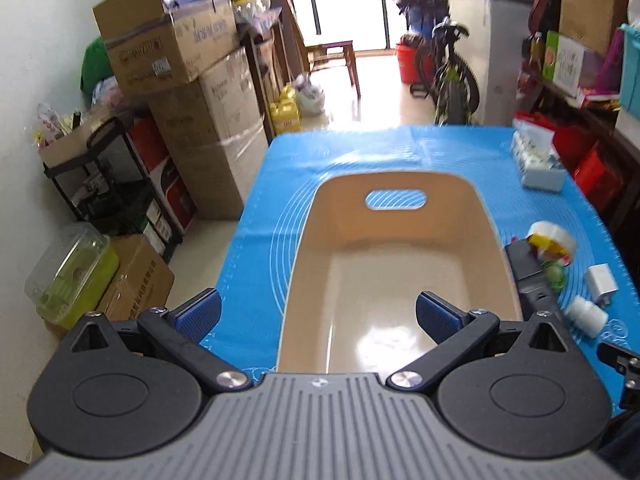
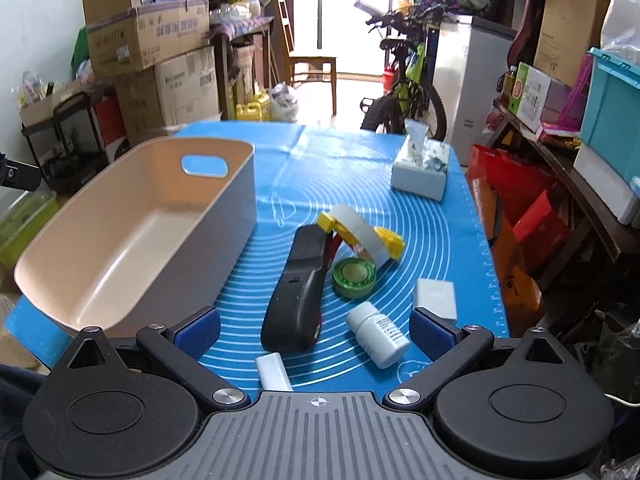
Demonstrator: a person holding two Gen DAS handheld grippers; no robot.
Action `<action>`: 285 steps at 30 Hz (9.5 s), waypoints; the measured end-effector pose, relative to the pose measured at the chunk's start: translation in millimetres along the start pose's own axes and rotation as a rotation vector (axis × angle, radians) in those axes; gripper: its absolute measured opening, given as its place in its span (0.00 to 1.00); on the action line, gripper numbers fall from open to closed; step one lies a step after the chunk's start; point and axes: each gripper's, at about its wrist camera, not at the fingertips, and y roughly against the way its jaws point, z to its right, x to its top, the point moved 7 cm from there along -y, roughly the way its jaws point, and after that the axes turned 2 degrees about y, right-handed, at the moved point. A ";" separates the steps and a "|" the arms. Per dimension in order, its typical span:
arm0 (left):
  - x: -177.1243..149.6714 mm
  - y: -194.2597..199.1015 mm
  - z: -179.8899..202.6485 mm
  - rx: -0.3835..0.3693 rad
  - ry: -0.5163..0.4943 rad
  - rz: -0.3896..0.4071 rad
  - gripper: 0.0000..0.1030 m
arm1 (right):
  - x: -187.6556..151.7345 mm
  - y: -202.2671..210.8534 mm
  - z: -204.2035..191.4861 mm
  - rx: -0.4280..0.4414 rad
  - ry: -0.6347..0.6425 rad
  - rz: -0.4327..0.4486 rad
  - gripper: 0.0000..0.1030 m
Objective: Organize rigid objects
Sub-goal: 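Move the left gripper to the basket rim while the right gripper approaches the white USB stick, then grasp the white USB stick with the right gripper, then carry the USB stick into the basket and open the right gripper, then grasp the black computer mouse with the right gripper, then carry the black mouse into the basket and release it, then grasp the white pill bottle with the right gripper, then carry the pill bottle into the basket and release it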
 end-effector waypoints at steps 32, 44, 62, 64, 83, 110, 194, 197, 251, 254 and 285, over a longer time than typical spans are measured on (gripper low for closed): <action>-44.0 -118.0 -31.7 -0.032 0.106 -0.367 0.11 | -39.7 -80.7 -23.0 0.062 0.097 -0.281 0.76; -43.7 -120.7 -34.4 -0.063 0.132 -0.361 0.09 | -42.2 -86.6 -33.4 0.104 0.090 -0.310 0.31; -44.3 -120.8 -35.5 -0.077 0.149 -0.351 0.08 | 58.2 -18.3 -26.6 0.111 0.031 -0.025 0.31; -44.5 -121.0 -35.4 -0.079 0.150 -0.351 0.08 | 79.5 -15.7 -35.3 0.128 0.030 0.021 0.31; -45.1 -120.9 -38.0 -0.100 0.160 -0.352 0.07 | 88.0 -101.4 -164.7 0.238 0.175 -0.107 0.31; -45.1 -119.9 -37.3 -0.105 0.172 -0.353 0.06 | 96.5 -63.4 -131.4 0.234 0.121 -0.101 0.64; -41.9 -116.7 -42.8 -0.129 0.198 -0.340 0.06 | 118.8 -72.9 -136.0 0.088 0.161 0.068 0.51; -41.6 -116.2 -43.2 -0.130 0.200 -0.338 0.06 | 111.6 -89.7 -156.3 0.105 0.198 0.023 0.51; -40.5 -116.4 -43.7 -0.136 0.202 -0.337 0.06 | 26.1 -70.9 14.7 -0.090 -0.023 -0.167 0.64; -40.5 -116.4 -43.5 -0.136 0.203 -0.336 0.06 | 5.1 -81.0 27.9 -0.103 -0.051 -0.212 0.64; -41.4 -116.7 -44.9 -0.136 0.210 -0.339 0.06 | 6.5 -82.8 34.0 -0.121 -0.089 -0.139 0.43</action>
